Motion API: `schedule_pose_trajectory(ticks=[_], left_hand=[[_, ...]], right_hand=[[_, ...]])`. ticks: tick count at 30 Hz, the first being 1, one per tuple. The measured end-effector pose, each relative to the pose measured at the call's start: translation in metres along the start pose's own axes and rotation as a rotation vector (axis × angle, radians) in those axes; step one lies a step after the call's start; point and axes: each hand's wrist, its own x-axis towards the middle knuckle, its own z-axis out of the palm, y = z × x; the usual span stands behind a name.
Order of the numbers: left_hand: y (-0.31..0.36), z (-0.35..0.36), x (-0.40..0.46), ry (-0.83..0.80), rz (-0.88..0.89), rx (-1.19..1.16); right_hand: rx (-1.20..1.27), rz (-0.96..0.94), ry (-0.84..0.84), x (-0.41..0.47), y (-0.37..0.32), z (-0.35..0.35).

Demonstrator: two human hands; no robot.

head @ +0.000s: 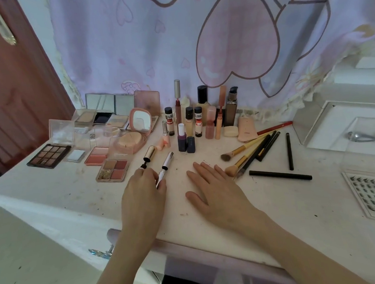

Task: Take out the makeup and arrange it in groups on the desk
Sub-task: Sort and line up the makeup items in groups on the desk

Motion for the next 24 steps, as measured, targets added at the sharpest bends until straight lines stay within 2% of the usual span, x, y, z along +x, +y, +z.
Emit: schedule_pose_trajectory(ticks=[18, 21, 24], left_hand=[[-0.005, 0.003, 0.006, 0.057, 0.131, 0.075], [-0.001, 0.005, 0.008, 0.1, 0.241, 0.124], [0.01, 0.009, 0.008, 0.058, 0.305, 0.09]], right_hand=[[-0.016, -0.026, -0.02, 0.0, 0.0, 0.0], [0.137, -0.037, 0.084, -0.001, 0.002, -0.002], [0.35, -0.006, 0.25, -0.006, 0.01, -0.012]])
